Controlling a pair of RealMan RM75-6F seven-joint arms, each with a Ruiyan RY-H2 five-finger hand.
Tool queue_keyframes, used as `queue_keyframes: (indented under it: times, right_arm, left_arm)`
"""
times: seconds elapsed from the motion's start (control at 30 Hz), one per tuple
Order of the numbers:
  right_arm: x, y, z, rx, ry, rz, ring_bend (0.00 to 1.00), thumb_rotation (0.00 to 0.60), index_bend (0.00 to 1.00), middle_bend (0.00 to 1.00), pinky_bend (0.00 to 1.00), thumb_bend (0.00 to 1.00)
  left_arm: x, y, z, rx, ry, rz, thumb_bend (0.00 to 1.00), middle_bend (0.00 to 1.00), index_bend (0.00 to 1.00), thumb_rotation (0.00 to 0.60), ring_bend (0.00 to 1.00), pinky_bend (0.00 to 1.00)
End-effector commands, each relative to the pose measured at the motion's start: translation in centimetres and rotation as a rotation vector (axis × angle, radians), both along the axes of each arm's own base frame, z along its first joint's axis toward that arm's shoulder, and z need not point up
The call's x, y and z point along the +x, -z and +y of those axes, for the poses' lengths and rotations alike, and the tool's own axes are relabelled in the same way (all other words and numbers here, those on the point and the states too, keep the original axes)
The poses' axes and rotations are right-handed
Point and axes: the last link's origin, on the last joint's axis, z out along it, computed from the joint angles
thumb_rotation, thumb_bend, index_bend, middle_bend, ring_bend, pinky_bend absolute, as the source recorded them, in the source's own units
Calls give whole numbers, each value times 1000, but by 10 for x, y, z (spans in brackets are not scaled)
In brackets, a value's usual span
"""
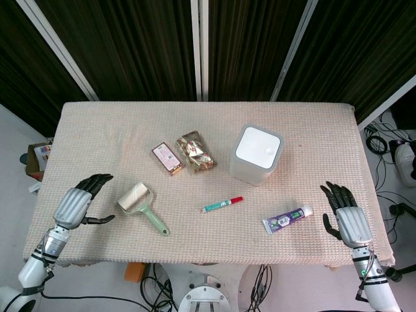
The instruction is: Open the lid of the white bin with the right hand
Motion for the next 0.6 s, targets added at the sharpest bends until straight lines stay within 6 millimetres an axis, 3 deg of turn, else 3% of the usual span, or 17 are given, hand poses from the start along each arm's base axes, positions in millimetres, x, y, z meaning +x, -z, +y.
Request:
queue_keyframes:
  times: [0.03, 0.4, 0.5, 0.6]
  right_arm:
    - [-1, 1, -1, 3, 9, 10, 0, 600, 0, 0, 0, 477]
    - [0, -1, -2, 8, 12, 18, 0, 600, 0, 0, 0, 477]
    - [7, -2, -8, 2, -10, 11, 0, 600, 0, 0, 0, 477]
    - [26, -8, -22, -27, -77, 23, 0, 600, 0, 0, 0, 467]
  left_arm:
    - [0, 0, 0, -2, -1, -1, 126, 118, 111, 464, 109, 225]
    - [0, 0, 1, -5, -3, 0, 126, 118, 112, 461, 109, 225]
    - [1, 0, 1, -6, 1, 1, 126, 118, 115, 461, 109, 225]
    - [1, 2, 1, -23, 0, 9, 126, 118, 123, 460, 109, 225]
